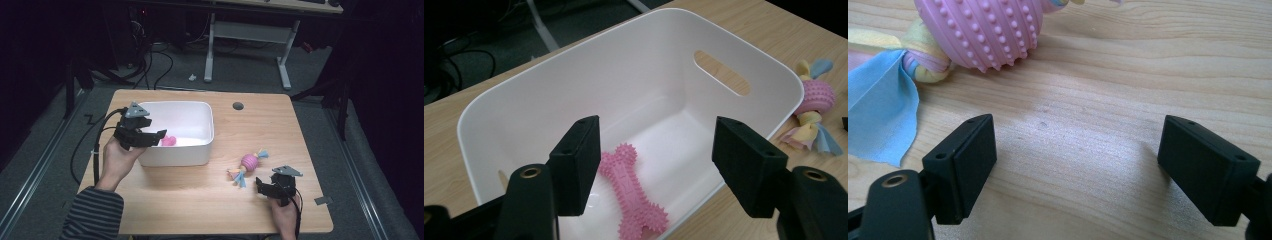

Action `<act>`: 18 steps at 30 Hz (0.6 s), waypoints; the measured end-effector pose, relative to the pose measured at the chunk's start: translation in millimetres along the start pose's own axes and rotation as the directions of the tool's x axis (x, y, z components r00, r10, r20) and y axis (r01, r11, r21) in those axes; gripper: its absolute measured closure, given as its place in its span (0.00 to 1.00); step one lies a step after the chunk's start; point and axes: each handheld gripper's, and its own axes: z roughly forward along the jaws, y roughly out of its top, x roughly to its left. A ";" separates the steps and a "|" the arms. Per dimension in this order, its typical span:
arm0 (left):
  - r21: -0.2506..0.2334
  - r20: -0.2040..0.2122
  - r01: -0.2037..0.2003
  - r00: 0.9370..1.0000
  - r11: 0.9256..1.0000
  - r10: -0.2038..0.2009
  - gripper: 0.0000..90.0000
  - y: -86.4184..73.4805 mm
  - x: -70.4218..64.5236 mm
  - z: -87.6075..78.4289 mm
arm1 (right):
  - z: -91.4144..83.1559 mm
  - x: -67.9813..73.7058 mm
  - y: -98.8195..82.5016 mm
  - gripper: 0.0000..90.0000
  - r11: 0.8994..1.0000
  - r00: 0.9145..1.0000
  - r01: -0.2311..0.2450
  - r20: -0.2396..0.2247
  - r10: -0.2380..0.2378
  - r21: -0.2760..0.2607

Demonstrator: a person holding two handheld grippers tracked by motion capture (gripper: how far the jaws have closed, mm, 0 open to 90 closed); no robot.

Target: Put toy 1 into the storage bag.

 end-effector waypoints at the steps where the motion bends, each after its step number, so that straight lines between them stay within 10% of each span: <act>1: -0.005 0.001 0.001 1.000 1.000 -0.001 0.41 -0.8 0.0 -1.9 | 0.0 0.0 0.0 0.17 1.000 1.000 0.000 0.000 0.000 0.000; 18: -0.073 -0.006 0.026 1.000 0.997 -0.026 0.41 -24.6 -1.8 -32.5 | -0.1 0.2 0.0 0.17 1.000 1.000 -0.001 -0.001 0.001 0.000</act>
